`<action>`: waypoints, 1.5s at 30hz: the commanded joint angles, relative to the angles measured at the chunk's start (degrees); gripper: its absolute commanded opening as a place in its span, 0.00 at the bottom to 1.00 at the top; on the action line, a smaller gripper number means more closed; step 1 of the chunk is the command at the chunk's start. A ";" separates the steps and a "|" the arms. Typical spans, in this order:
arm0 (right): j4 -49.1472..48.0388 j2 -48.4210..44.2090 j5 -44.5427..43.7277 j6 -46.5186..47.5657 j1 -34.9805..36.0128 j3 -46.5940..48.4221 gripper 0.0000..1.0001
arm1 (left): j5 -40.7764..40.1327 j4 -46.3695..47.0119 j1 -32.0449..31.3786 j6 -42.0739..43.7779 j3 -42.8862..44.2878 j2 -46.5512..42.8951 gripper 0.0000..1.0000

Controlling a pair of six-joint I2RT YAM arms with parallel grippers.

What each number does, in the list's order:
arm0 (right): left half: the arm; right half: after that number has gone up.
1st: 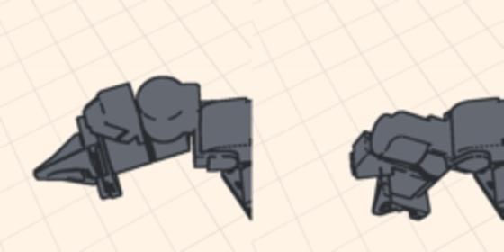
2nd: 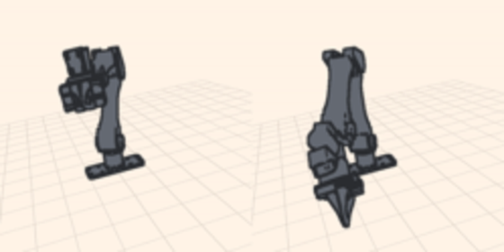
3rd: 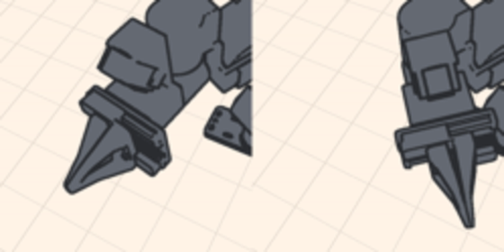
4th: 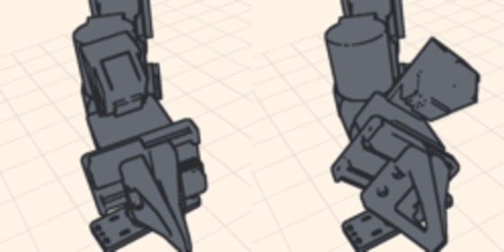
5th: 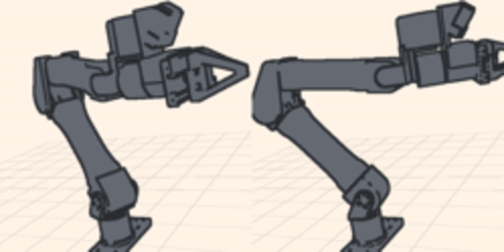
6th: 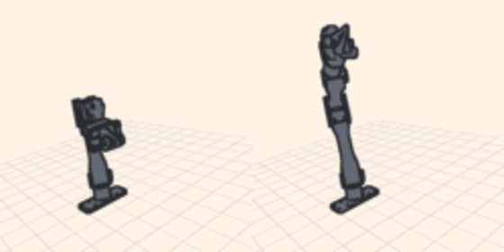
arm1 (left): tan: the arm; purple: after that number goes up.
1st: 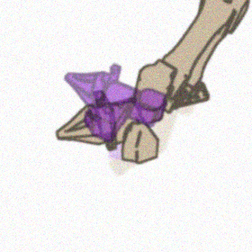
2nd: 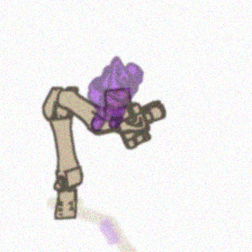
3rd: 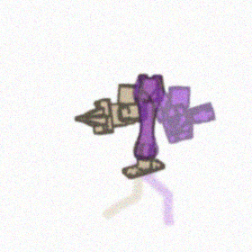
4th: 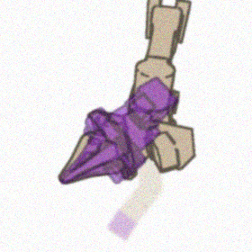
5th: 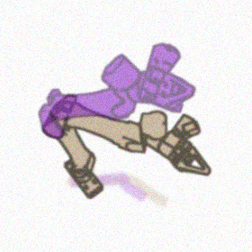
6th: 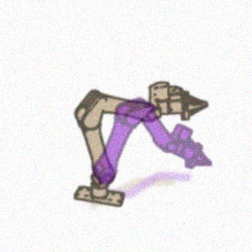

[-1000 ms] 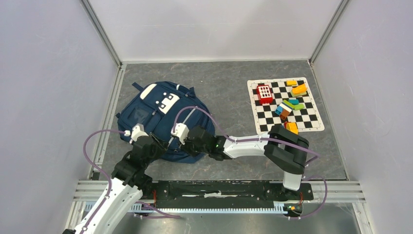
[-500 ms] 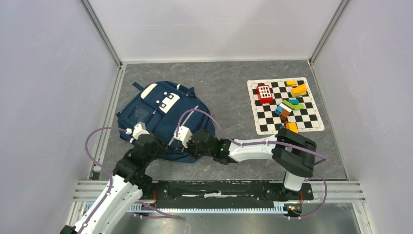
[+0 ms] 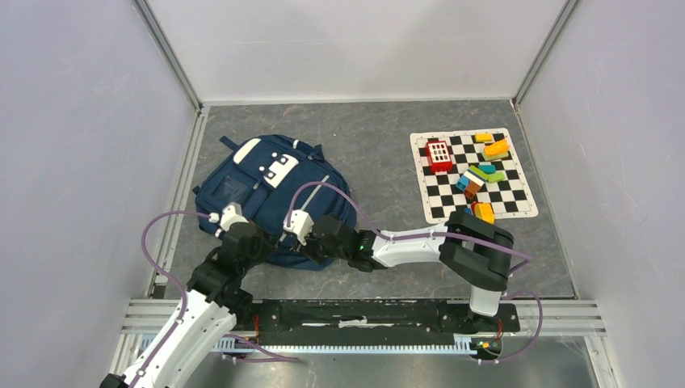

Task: Pack the student bag
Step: Zip the student bag at the center of the board.

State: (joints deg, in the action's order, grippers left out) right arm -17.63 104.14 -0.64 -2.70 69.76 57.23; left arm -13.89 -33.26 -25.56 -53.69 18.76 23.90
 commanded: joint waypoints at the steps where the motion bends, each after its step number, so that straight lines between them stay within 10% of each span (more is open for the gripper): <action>1: -2.54 1.83 -0.58 -0.38 0.47 2.60 0.27 | 0.79 4.91 -0.04 1.93 0.40 -0.09 0.02; 7: -2.09 3.99 -0.34 -0.34 0.47 4.18 0.24 | 0.69 5.13 -0.04 2.09 0.31 -0.08 0.02; 11: -0.86 3.70 -2.40 -0.41 0.47 4.28 0.00 | 0.37 5.31 -0.01 2.41 0.40 0.13 0.02; 29: 7.00 -11.70 -26.63 0.31 -4.52 -9.20 0.00 | -5.23 0.13 -0.01 3.18 1.17 -2.90 0.02; 45: 4.56 -8.58 -13.04 6.63 -20.76 -3.32 0.00 | -4.46 -0.79 -0.06 13.45 7.70 3.79 0.06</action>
State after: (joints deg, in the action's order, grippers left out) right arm -14.50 94.67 -12.10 0.14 52.60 51.57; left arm -13.89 -34.17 -26.06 -48.27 22.59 25.28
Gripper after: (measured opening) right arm 0.022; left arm 0.081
